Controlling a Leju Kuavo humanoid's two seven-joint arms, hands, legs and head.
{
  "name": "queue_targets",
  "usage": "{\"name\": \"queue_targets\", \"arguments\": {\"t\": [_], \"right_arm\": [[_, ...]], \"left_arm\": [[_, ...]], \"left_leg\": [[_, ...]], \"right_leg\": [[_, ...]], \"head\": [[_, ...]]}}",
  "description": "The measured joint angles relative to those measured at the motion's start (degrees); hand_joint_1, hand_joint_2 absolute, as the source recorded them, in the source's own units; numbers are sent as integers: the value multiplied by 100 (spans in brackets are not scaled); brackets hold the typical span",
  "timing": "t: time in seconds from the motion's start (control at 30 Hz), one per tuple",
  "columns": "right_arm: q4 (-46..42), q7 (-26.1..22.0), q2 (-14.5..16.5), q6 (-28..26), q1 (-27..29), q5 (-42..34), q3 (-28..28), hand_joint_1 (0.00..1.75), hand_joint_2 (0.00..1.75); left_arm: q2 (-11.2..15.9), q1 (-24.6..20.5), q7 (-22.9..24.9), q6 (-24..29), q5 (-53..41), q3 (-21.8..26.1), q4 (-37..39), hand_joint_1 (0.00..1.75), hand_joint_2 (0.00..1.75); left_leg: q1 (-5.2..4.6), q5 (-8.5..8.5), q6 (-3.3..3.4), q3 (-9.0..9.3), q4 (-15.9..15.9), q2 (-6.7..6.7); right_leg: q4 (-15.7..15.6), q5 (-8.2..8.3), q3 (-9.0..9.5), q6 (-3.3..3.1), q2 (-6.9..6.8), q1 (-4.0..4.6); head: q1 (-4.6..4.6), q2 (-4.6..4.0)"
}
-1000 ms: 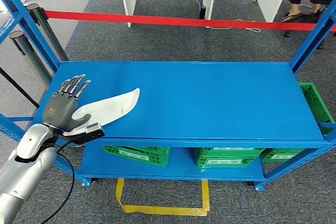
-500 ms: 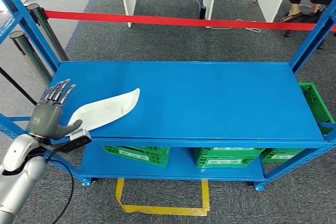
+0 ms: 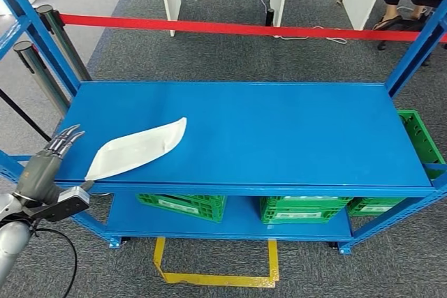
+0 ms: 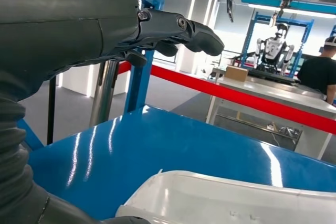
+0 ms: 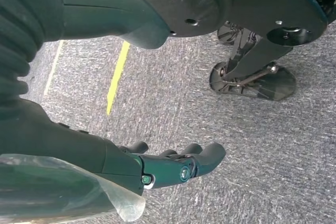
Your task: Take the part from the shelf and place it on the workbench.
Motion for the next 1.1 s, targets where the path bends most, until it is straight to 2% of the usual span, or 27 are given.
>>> {"name": "queue_targets", "arguments": {"t": [0.17, 0.37, 0.73, 0.87, 1.1], "right_arm": [[0, -10, 0, 13, -1, 0, 1, 0, 175], [0, -17, 0, 38, 0, -2, 10, 0, 175], [0, 0, 0, 66, -5, -5, 46, 0, 175], [0, 15, 0, 69, -12, -17, 80, 0, 175], [0, 37, 0, 56, -31, -69, 111, 0, 175]], "left_arm": [[27, 100, -127, -183, 187, 93, -64, 0, 175], [201, 501, -423, -613, 271, 311, -221, 0, 175], [382, 664, -228, -602, -489, 247, -246, 0, 175], [431, 587, -88, -458, -759, 100, -236, 0, 175], [309, 313, 113, 268, -1276, -327, -161, 0, 175]], "left_leg": [[0, 0, 0, 0, 0, 2], [0, -1, -2, -1, -1, 3], [0, -1, -2, 0, -1, 3], [0, -1, -2, 0, -1, 3], [-1, -1, -2, 0, -1, 3]], "right_leg": [[0, 0, 2, 0, 4, 0], [0, -2, -4, -2, 5, 2], [0, -1, -2, -2, 3, 2], [0, -1, -2, -2, 3, 1], [-1, -1, -3, -2, 3, -1]], "head": [[0, 0], [-2, 0], [0, 0], [-1, 0], [-1, 0]]}}
